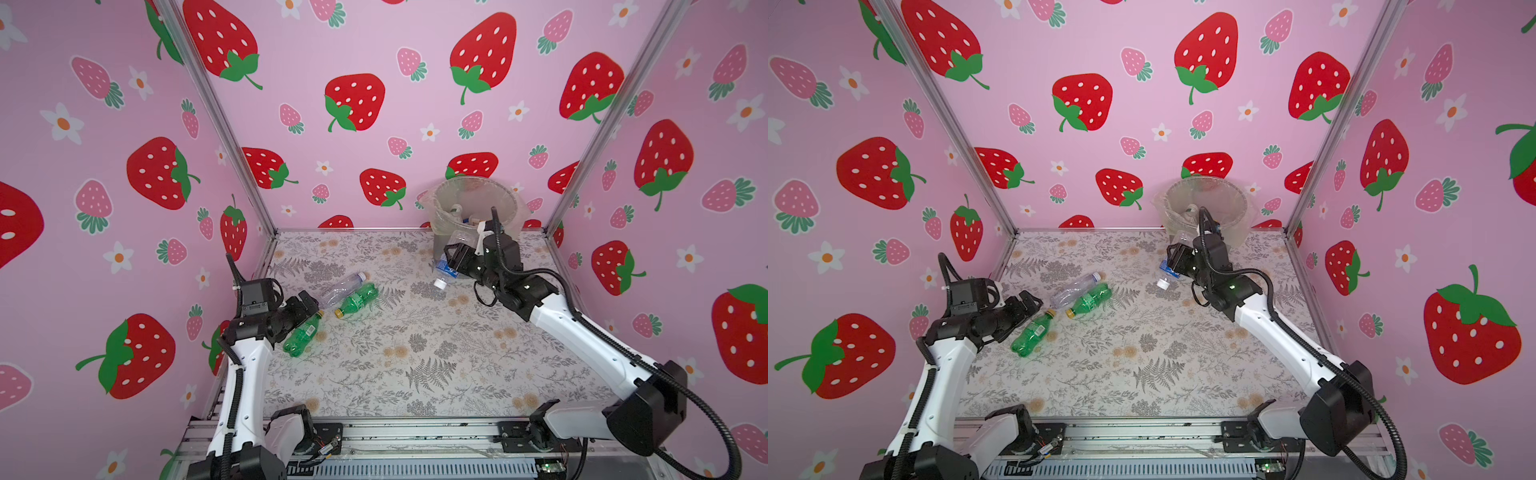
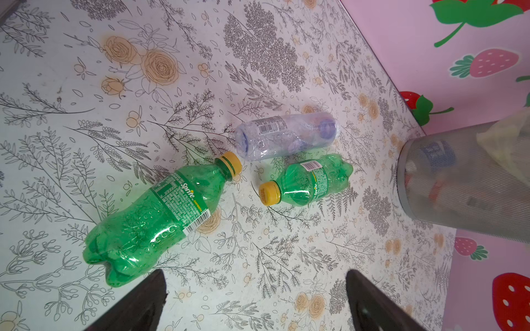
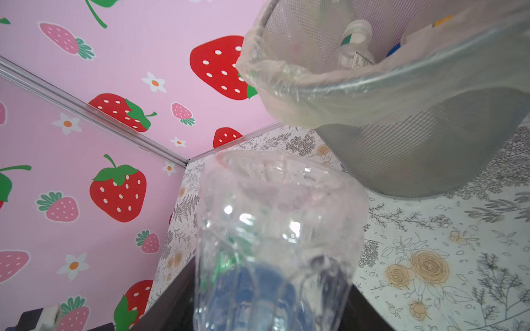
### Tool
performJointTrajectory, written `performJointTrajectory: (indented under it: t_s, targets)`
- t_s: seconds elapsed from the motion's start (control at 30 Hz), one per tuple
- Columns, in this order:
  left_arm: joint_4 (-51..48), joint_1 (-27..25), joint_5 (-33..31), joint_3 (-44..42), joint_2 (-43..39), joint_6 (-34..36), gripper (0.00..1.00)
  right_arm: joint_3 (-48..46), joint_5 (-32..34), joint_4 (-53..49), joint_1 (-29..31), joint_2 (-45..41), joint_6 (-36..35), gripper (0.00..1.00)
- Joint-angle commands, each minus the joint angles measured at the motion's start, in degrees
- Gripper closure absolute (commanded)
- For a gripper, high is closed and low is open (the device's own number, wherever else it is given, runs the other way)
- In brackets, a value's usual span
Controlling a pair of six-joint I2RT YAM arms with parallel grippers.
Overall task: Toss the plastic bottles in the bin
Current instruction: 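Lift the blue-labelled bottle and carry it over the bin with the right gripper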
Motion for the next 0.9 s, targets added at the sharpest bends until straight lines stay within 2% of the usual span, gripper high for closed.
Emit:
performJointTrajectory:
  t_s: [0.0,0.47,0.87]
  targets:
    - [-0.7,0.3,0.5,0.3,-0.3,0.4,0.01,1.5,-0.7,-1.2,-1.8,-2.3,-1.5,0.37]
    - [-1.1,0.4,0.6,0.4,-0.4,0.6,0.01,7.9,-0.8,-5.4,-8.6,-4.2,-3.9,0.36]
    - [-0.9,0.3,1.0,0.2,-0.5,0.5,0.01,1.5,1.3,-7.8,-10.2,-11.7,-2.9,0.36]
